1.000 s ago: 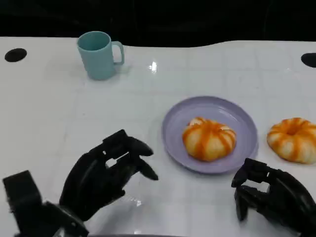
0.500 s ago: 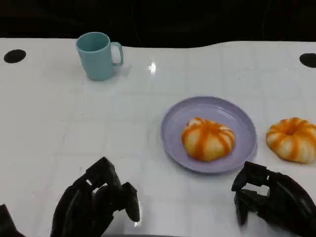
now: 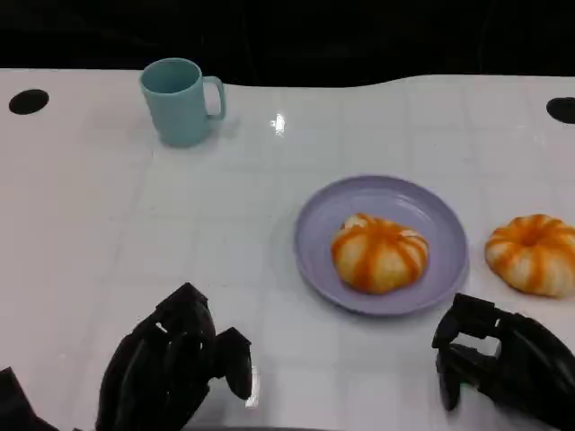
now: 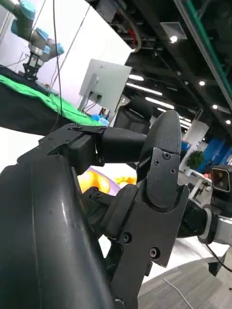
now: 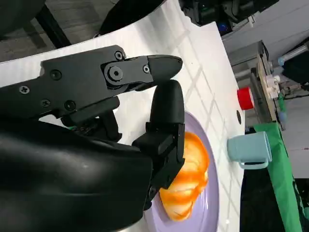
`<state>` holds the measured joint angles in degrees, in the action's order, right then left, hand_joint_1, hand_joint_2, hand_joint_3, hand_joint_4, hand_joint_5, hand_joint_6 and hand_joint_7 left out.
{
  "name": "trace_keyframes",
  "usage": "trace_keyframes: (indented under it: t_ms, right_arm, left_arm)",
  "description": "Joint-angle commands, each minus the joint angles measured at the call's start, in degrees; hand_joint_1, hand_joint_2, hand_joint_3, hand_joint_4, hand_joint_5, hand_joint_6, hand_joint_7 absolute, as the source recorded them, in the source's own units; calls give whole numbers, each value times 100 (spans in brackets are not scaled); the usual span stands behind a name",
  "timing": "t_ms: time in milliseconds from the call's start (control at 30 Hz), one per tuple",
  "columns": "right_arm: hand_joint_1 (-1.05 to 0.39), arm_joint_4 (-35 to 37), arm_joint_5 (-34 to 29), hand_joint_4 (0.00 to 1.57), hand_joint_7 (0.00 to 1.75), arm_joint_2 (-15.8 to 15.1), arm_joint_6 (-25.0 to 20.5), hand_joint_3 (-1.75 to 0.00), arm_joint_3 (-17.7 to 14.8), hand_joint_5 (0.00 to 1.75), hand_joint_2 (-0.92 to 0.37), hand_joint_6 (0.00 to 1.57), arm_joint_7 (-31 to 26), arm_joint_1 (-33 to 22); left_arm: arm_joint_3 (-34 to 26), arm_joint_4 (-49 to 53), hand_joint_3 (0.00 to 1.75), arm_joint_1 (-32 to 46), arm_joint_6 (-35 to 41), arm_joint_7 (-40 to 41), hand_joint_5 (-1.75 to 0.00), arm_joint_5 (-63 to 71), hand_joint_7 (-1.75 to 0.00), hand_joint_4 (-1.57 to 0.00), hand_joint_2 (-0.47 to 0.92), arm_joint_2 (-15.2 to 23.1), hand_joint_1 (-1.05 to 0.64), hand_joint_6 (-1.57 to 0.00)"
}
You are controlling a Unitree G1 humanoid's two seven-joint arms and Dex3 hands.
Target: Grasp the bread from the table and place it into the plate.
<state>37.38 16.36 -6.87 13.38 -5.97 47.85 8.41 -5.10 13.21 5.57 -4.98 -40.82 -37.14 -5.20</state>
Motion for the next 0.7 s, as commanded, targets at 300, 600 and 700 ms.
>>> trace_keyframes:
  t_ms: [300,600,700]
  right_arm:
    - [-58,136,33,73,157,-91,43,-23,-69,175,-92,65,-30,3]
    - [-56,246,57,72,159,-48,91,-22,-62,175,-92,63,-14,53]
    - [-57,236,1,72,159,-53,109,-22,-38,175,-92,63,-91,48]
  left_arm:
    - [-123,301,24,-152,-60,-255,-175,158,-168,-91,92,76,-77,-69]
    - [-206,274,24,-155,-5,-330,-175,217,-167,-90,92,102,-76,-69]
    - [-234,305,25,-173,-15,-362,-175,234,-173,-89,92,98,-76,-67]
